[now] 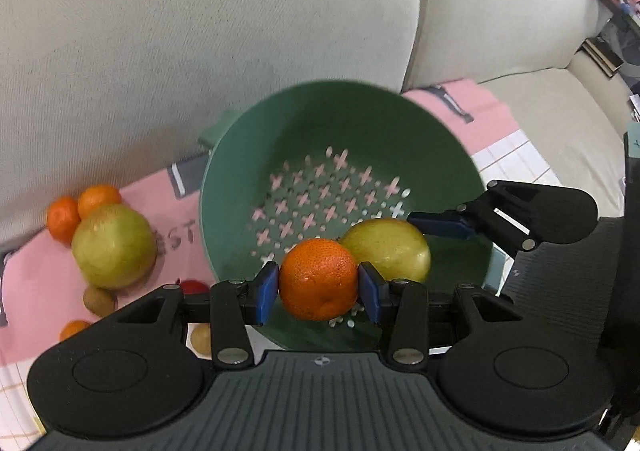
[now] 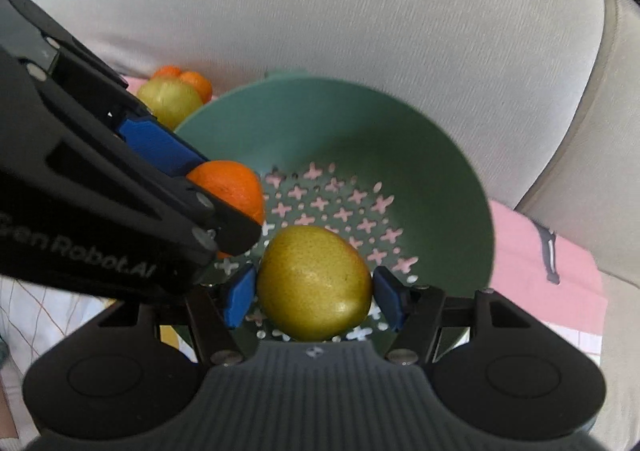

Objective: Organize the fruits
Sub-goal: 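Carry the pear with the right gripper while the left gripper carries the orange into the colander, then open the right gripper releasing the pear while the left gripper releases the orange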

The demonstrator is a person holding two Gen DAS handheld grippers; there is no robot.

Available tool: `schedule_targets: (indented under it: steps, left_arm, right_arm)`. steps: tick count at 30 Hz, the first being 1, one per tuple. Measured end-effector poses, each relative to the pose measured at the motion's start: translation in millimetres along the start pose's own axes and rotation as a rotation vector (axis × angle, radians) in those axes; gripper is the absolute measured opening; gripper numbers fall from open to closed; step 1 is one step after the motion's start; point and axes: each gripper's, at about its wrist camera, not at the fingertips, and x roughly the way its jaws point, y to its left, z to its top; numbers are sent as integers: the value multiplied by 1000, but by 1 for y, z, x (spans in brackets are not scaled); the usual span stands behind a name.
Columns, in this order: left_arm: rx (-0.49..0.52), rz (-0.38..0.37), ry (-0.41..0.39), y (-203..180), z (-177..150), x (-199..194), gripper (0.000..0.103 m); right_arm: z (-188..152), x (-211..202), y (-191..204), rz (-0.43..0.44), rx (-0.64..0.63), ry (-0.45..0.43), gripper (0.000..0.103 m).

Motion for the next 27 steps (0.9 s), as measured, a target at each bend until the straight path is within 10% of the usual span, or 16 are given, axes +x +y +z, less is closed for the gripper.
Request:
schedule_targets:
  steps: [27]
  left_arm:
    - [11, 102, 186, -6, -46, 13, 50]
  right_arm:
    - [-14, -7, 22, 67, 1, 112, 61]
